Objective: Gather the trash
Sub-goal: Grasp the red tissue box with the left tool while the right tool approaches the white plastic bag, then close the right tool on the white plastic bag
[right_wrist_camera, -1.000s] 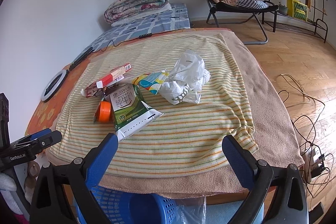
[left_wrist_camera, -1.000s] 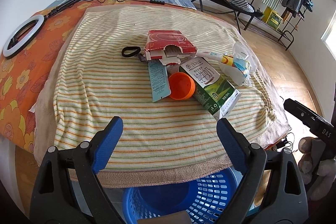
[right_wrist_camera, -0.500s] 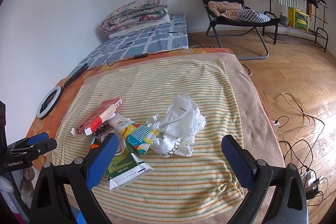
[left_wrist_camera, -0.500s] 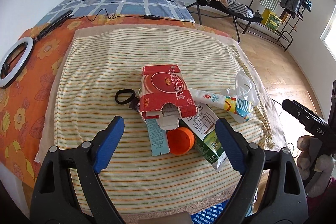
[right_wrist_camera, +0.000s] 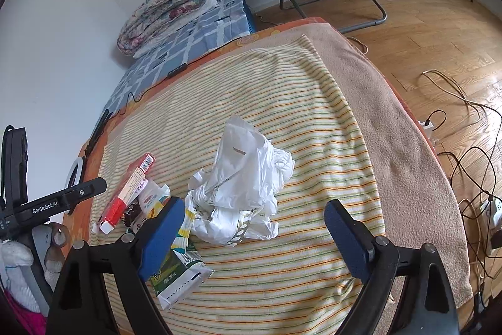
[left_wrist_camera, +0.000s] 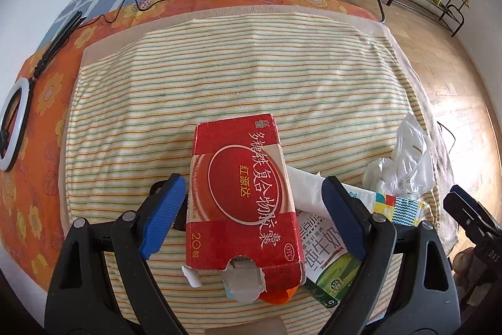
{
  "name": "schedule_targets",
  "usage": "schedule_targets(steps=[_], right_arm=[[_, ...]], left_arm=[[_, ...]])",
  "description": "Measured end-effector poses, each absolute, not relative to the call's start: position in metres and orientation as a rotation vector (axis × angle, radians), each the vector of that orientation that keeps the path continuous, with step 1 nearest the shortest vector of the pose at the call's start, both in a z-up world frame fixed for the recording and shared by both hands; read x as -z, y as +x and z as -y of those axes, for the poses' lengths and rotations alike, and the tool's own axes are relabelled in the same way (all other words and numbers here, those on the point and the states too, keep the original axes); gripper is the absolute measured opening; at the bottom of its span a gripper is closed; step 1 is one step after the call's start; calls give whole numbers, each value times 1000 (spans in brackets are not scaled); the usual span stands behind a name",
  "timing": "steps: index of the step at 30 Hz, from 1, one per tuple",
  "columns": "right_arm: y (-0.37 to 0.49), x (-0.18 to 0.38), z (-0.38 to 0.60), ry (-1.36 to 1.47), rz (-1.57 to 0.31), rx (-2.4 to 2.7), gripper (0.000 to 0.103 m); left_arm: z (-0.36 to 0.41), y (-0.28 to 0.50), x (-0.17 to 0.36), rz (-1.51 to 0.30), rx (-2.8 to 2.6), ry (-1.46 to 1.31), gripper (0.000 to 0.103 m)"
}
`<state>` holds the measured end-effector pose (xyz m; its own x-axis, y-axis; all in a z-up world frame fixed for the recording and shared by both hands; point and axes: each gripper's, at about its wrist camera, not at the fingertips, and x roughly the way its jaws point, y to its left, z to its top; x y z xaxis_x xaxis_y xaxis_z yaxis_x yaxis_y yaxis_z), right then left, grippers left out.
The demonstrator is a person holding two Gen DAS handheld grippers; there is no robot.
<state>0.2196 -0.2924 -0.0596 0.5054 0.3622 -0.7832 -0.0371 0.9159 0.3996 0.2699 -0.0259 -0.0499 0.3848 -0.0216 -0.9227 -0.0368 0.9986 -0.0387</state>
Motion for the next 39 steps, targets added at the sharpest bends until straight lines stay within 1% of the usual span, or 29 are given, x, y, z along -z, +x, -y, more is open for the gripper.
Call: schedule_targets(steps=[3, 5, 6, 7, 9, 10, 14, 16, 24, 25, 28, 32, 35, 37, 38, 39], right_arm=[[224, 63, 288, 347, -1023, -248, 92], [227, 64, 286, 347, -1022, -245, 92], [228, 65, 285, 349, -1022, -245, 92], [229, 65, 284, 351, -1023, -247, 92], [233, 67, 282, 351, -1024, -253, 92], [234, 68, 281, 348, -1025, -255, 92], [240, 74, 278, 341, -1036, -252, 92], [243, 77, 278, 348, -1044, -246, 92], [262, 89, 280, 358, -1064, -206, 92], [264, 91, 279, 357, -1069, -206, 92], [269, 100, 275, 364, -1095, -219, 88], [274, 113, 270, 389, -1135, -236, 87], [277, 117, 267, 400, -1140, -248, 86], [279, 119, 265, 401, -1140, -255, 83], [280, 120, 264, 407, -1140, -264, 79], [280, 120, 263, 419, -1141, -278, 70]], left_arm=[[35, 282, 66, -1212, -49, 37, 90], [36, 288, 75, -1239, -59, 50, 82], [34, 290, 79, -1251, -62, 44, 75], [32, 291, 81, -1257, -66, 37, 71], [24, 292, 82, -1254, -65, 7, 71], [19, 292, 82, -1254, -57, -19, 68], [-3, 288, 73, -1236, -37, -130, 52], [-11, 285, 67, -1223, -40, -149, 42], [-51, 271, 61, -1193, -89, -182, 24], [-57, 270, 62, -1194, -91, -191, 22], [-72, 264, 65, -1188, -99, -213, 21], [-91, 255, 68, -1176, -95, -282, 20], [-93, 250, 66, -1157, -83, -289, 17], [-91, 247, 64, -1141, -76, -285, 16], [-90, 246, 63, -1136, -73, -284, 16], [-88, 245, 61, -1130, -72, -282, 16]])
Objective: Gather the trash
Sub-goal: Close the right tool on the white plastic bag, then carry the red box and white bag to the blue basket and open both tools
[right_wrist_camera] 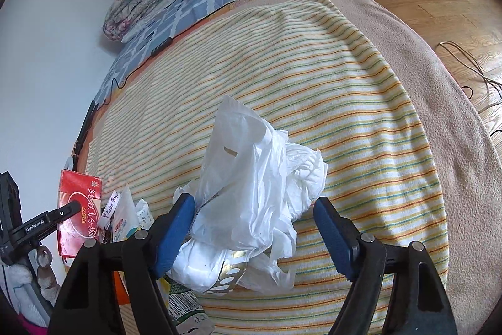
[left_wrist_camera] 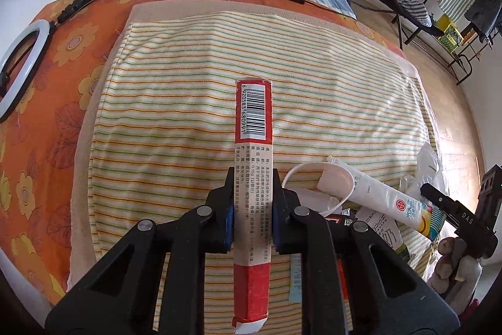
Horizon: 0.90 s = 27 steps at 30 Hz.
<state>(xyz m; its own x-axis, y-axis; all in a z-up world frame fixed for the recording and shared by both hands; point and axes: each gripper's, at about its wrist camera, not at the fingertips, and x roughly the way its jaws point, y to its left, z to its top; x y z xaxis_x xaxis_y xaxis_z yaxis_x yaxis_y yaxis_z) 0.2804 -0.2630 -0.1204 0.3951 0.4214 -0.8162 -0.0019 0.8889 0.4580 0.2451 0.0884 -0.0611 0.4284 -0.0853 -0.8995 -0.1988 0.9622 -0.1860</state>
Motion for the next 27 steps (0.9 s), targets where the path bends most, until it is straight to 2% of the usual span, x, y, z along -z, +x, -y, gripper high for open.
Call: schedule_targets(steps=[1, 2, 3, 6, 11, 19, 27], right_arm=[[281, 121, 263, 434, -1140, -295, 59], [280, 120, 263, 451, -1137, -310, 54], [281, 119, 263, 464, -1130, -320, 43], [279, 108, 263, 448, -1092, -323, 23], [270, 87, 265, 403, -1016, -311, 6], [262, 69, 278, 387, -970, -289, 5], [237, 21, 286, 331, -848, -281, 4]], left_arm=[[-87, 244, 59, -1125, -71, -278, 16], [-85, 243, 57, -1119, -69, -272, 16], [-84, 241, 54, -1110, -67, -269, 16], [-81, 237, 44, -1087, -62, -263, 16], [-77, 228, 32, -1061, -54, -256, 16], [-79, 208, 15, -1028, -38, -257, 16], [-80, 176, -5, -994, -1, -271, 16]])
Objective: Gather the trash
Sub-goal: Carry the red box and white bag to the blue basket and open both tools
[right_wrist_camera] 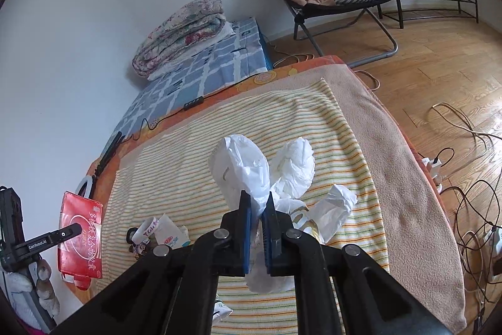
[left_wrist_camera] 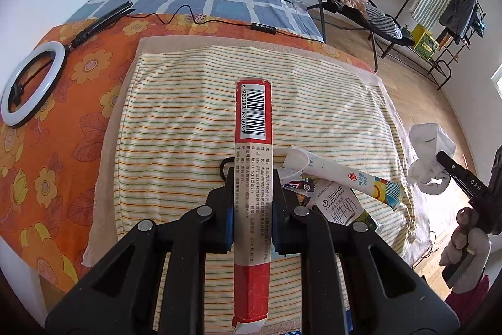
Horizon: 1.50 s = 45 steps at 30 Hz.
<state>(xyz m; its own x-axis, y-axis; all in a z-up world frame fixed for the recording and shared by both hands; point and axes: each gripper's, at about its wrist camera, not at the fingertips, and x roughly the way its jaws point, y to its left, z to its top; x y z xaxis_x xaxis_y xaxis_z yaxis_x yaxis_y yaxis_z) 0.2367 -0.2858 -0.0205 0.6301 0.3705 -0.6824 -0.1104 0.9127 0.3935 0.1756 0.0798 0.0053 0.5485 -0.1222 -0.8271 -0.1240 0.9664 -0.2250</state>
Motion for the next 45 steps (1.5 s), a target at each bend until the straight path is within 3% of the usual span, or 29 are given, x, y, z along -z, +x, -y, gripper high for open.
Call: schedule_targets(steps=[9, 16, 30, 45], right_arm=[[184, -24, 271, 240, -777, -365, 4], [128, -28, 257, 198, -782, -455, 4], [24, 10, 216, 70, -886, -614, 4], [-15, 83, 194, -21, -1056, -636, 4]], left_arm=[[-65, 119, -19, -994, 60, -277, 16], [-48, 64, -23, -995, 118, -287, 16], [-9, -15, 38, -1096, 180, -268, 16], [18, -34, 112, -1253, 217, -242, 16]])
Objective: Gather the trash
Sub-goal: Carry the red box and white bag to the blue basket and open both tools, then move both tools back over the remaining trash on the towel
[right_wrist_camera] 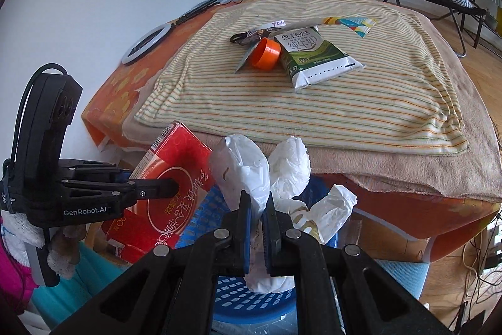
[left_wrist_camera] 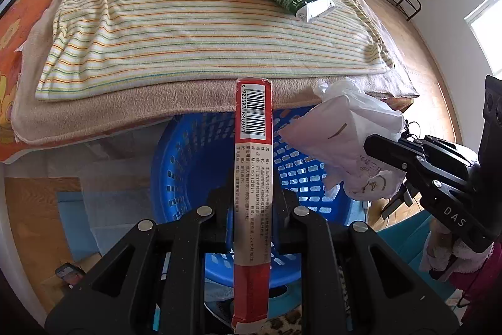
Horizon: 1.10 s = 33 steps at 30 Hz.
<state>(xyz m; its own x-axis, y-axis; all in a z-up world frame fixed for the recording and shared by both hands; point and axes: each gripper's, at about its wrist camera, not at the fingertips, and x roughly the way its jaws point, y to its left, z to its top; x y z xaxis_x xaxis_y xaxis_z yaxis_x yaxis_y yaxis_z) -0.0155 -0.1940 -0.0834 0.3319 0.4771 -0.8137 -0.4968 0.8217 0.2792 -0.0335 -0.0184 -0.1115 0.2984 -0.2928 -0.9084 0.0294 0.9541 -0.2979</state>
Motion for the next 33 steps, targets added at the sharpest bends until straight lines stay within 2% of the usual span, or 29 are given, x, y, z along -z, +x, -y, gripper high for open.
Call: schedule_targets(steps=[14, 17, 19, 20, 25, 28, 29, 31, 33], right_arm=[[-13, 118, 191, -48, -1144, -620, 4], [-11, 121, 190, -52, -1152, -615, 9], [-10, 123, 189, -59, -1157, -608, 18], [-11, 124, 189, -61, -1157, -603, 28], [-11, 123, 188, -76, -1148, -586, 55], [-10, 123, 188, -82, -1145, -574, 64], [-10, 124, 188, -82, -1147, -570, 66], [-9, 124, 189, -79, -1149, -565, 70], [-8, 124, 190, -76, -1150, -559, 75]], left_arm=[[34, -38, 137, -1318, 223, -163, 17], [35, -38, 138, -1314, 214, -156, 25], [34, -38, 137, -1305, 209, -154, 41], [33, -38, 137, -1300, 205, -153, 44], [31, -36, 137, -1298, 199, -153, 45], [30, -36, 137, -1299, 191, -154, 47], [29, -36, 137, -1296, 188, -155, 50], [27, -36, 134, -1280, 182, -156, 63], [25, -36, 130, -1261, 173, -156, 65]])
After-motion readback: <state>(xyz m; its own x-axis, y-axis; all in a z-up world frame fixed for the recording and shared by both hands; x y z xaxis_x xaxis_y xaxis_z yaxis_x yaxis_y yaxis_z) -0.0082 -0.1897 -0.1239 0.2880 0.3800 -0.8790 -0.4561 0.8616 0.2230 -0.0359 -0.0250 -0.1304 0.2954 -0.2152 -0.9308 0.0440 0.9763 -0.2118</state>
